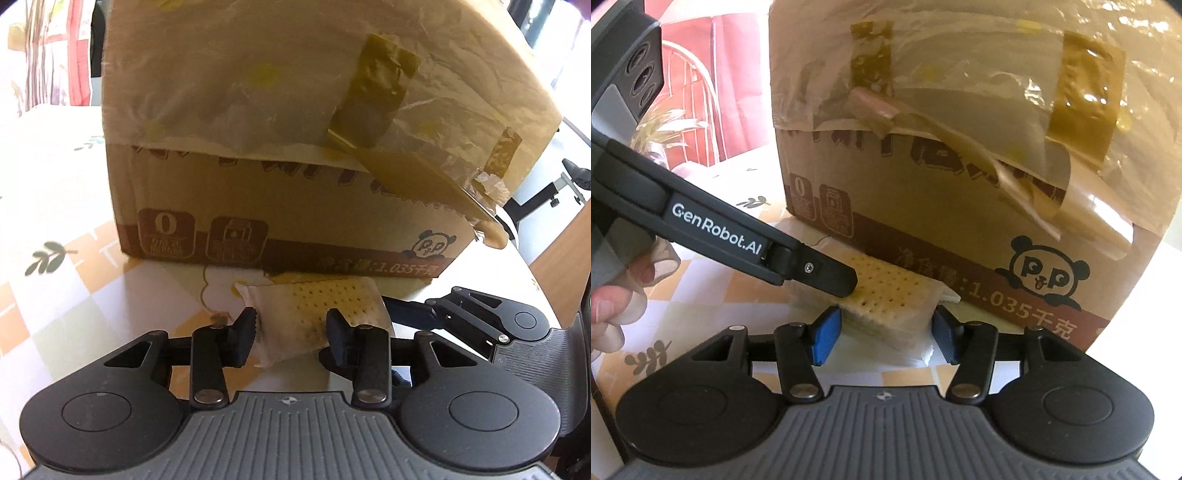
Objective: Organize snacks
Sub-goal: 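Grasp the white cracker packet with the left tool, then carry the cracker packet with the left tool and drop it into the box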
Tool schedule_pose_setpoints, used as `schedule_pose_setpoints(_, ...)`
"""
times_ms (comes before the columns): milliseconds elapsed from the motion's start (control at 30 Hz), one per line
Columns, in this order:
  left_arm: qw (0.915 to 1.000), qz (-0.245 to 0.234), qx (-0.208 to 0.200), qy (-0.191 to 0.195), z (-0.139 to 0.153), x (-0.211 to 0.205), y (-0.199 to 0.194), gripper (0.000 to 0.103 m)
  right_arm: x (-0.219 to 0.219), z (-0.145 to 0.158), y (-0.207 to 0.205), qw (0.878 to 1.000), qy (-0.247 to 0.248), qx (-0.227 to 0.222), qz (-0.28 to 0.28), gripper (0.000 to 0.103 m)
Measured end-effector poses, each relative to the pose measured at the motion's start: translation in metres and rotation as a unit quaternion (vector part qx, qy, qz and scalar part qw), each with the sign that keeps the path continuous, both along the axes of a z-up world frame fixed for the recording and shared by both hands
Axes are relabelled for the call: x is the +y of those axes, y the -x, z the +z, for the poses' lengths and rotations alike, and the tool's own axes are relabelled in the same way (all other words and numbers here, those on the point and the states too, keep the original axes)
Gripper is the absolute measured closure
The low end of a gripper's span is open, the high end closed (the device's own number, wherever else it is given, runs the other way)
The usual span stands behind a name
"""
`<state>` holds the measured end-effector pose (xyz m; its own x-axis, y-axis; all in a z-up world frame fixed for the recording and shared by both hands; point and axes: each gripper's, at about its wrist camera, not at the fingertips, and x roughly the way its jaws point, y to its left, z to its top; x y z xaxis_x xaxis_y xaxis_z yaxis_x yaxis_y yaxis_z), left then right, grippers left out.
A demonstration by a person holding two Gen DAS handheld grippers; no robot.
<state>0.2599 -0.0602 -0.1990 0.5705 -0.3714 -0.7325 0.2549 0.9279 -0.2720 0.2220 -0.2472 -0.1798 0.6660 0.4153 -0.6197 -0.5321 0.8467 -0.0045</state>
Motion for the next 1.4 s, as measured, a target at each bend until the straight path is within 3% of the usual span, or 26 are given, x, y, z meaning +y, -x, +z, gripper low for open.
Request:
schedule_pose_setpoints(367, 0.9997, -0.012, -0.02, 0.008, 0.022, 0.001, 0.04, 0.059, -0.006, 0.023, 0.035, 1.0, -0.029, 0.009, 0.002, 0.047)
schedule_pose_setpoints(833, 0.9901, -0.022, -0.134, 0.037, 0.125, -0.009, 0.06, 0.059, -0.015, 0.122, 0.062, 0.993, -0.074, -0.094, -0.023, 0.047)
schedule_pose_setpoints(1200, 0.9774, -0.025, -0.208, 0.027, 0.196, -0.024, 0.016, 0.059, -0.021, 0.189, 0.007, 0.985, -0.085, -0.146, -0.02, 0.047)
schedule_pose_setpoints(1400, 0.9805, -0.024, -0.195, 0.007, 0.201, -0.035, -0.036, 0.059, -0.024, 0.195, -0.058, 0.989, -0.073, -0.125, -0.028, 0.047)
